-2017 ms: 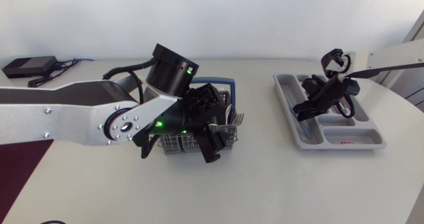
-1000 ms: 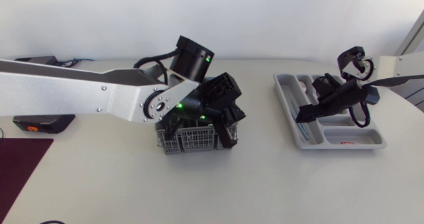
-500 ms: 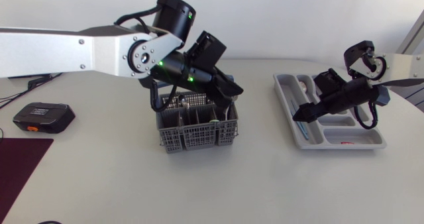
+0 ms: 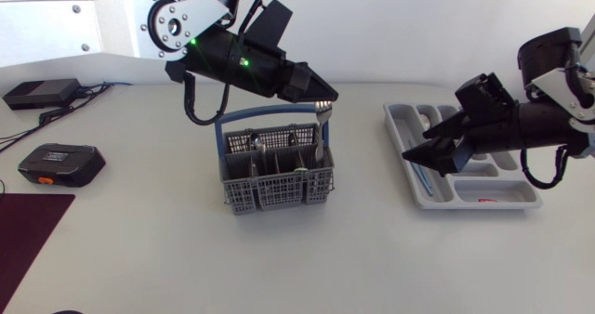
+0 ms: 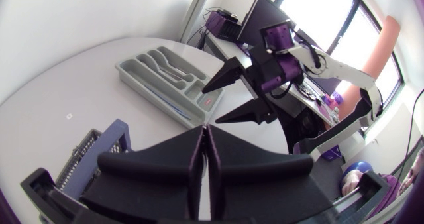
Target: Unload the cutlery basket into the drawer organizer.
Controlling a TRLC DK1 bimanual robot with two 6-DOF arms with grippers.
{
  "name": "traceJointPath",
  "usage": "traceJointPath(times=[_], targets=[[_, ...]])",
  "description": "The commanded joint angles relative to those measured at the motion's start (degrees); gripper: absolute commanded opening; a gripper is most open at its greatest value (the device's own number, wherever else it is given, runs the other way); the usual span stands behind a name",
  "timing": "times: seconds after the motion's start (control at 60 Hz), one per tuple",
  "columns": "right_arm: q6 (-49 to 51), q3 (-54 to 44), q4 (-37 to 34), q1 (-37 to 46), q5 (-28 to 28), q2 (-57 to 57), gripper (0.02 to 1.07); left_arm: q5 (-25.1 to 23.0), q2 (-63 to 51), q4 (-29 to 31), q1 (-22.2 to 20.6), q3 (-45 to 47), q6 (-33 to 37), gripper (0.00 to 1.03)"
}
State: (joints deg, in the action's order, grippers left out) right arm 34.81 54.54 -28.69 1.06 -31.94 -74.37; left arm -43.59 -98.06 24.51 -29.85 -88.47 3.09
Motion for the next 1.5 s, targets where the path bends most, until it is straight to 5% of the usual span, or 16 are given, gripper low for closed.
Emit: traceJointPath(times=[0.0,0.267,0.817,1.133,1.283,1.483], targets=[[1.7,-1.8,-1.1,-2.2,-1.9,3.5,1.00,-1.5,2.3,1.0,-0.6,-1.7,-1.4,0.04],[2.0,-2.2,-4.4,-11.0,-5.7,7.7,1.00,-4.8,4.7,2.5,-0.8,-1.6,-2.6,0.04],[1.1,-4.5,1.6,-22.1,-7.0,5.7,0.92,-12.7,6.5,6.8,-1.5,-1.1,-3.0,0.04],[1.1,-7.3,6.7,-23.3,-7.0,5.7,0.59,-14.8,6.5,7.6,-2.2,-0.7,-3.8,0.04],[1.2,-7.6,7.4,-23.7,-7.7,5.6,0.28,-15.0,6.6,7.7,-2.2,-0.3,-3.9,0.04],[1.3,-8.4,5.7,-24.0,-10.1,5.5,0.22,-16.1,6.8,7.7,-2.3,0.7,-4.3,0.03]])
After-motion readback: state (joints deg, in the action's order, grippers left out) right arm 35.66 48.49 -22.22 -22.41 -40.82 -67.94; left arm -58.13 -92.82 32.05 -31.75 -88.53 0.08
